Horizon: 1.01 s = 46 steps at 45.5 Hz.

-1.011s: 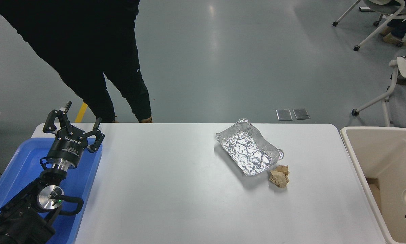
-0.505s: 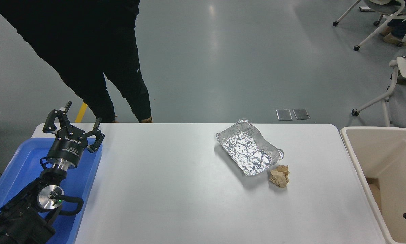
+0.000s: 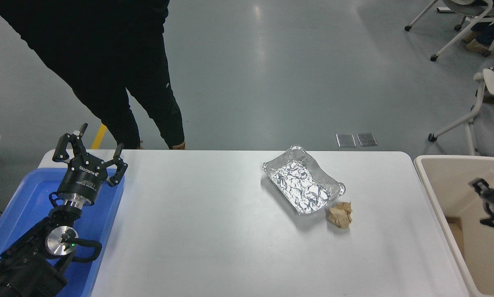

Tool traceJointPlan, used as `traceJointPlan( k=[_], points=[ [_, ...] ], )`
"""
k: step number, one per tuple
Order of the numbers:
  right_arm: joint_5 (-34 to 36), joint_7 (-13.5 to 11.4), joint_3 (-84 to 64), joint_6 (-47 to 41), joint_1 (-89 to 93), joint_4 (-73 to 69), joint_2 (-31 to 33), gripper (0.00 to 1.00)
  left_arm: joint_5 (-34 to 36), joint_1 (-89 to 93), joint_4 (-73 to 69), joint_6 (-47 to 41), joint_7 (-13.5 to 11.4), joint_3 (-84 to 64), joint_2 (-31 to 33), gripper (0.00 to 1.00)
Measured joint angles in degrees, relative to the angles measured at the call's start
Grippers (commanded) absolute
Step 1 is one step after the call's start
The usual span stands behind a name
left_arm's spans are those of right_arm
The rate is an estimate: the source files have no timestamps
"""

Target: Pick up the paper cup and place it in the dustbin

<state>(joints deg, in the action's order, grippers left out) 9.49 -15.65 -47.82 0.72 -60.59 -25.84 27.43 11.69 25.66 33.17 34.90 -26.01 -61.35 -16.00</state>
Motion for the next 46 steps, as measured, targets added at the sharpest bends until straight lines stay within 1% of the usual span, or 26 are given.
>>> traceJointPlan(
  k=[16, 26, 34, 46],
  points=[
    [-0.1, 0.0, -4.4, -1.0, -11.2, -11.1, -1.5, 1.0, 0.0, 0.0, 0.0, 0.0, 0.0, 0.0, 0.0, 0.98],
    [-0.2, 0.0, -6.6, -4.2, -20.4, -22.0, 0.0, 1.0, 0.0, 0.0, 0.0, 0.0, 0.1, 0.0, 0.0, 0.98],
    [-1.3, 0.0, -9.2, -9.7, -32.2, -34.5, 2.8, 1.0, 0.0, 0.0, 0.0, 0.0, 0.1, 0.0, 0.0, 0.98],
    [-2.9, 0.0, -11.0, -22.9, -51.8, -50.2, 5.3, 1.0, 0.0, 0.0, 0.0, 0.0, 0.1, 0.0, 0.0, 0.98]
  ],
)
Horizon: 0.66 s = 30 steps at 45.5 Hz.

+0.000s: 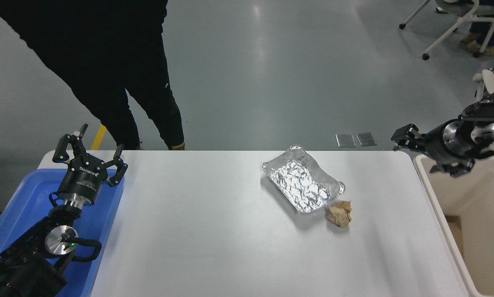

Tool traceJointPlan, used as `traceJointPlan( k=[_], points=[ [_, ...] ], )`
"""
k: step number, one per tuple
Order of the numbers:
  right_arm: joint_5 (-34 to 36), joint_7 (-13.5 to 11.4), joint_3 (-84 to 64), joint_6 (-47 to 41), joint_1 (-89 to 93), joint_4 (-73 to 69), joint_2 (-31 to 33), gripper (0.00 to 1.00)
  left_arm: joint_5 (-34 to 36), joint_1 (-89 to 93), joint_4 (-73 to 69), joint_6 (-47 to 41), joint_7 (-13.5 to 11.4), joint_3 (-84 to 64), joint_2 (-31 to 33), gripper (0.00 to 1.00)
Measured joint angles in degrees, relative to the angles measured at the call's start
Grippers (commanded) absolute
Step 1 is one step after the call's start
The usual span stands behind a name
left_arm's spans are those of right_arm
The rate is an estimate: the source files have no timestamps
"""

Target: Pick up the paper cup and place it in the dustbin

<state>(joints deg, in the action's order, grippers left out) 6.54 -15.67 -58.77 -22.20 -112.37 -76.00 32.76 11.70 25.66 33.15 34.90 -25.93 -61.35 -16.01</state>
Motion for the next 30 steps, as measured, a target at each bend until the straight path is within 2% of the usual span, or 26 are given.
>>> traceJointPlan(
  k=[8, 15, 30],
  points=[
    [-0.4, 0.0, -0.4, -11.3, -10.1, -6.1, 0.8, 1.0, 0.0, 0.0, 0.0, 0.0, 0.0, 0.0, 0.0, 0.98],
    [-0.6, -0.1, -0.5, -17.3, -15.8, -8.9, 1.3, 1.0, 0.0, 0.0, 0.0, 0.0, -0.1, 0.0, 0.0, 0.98],
    [-1.1, -0.2, -0.6, -21.6, -20.3, -11.0, 1.5, 1.0, 0.0, 0.0, 0.0, -0.1, -0.1, 0.0, 0.0, 0.98]
  ],
)
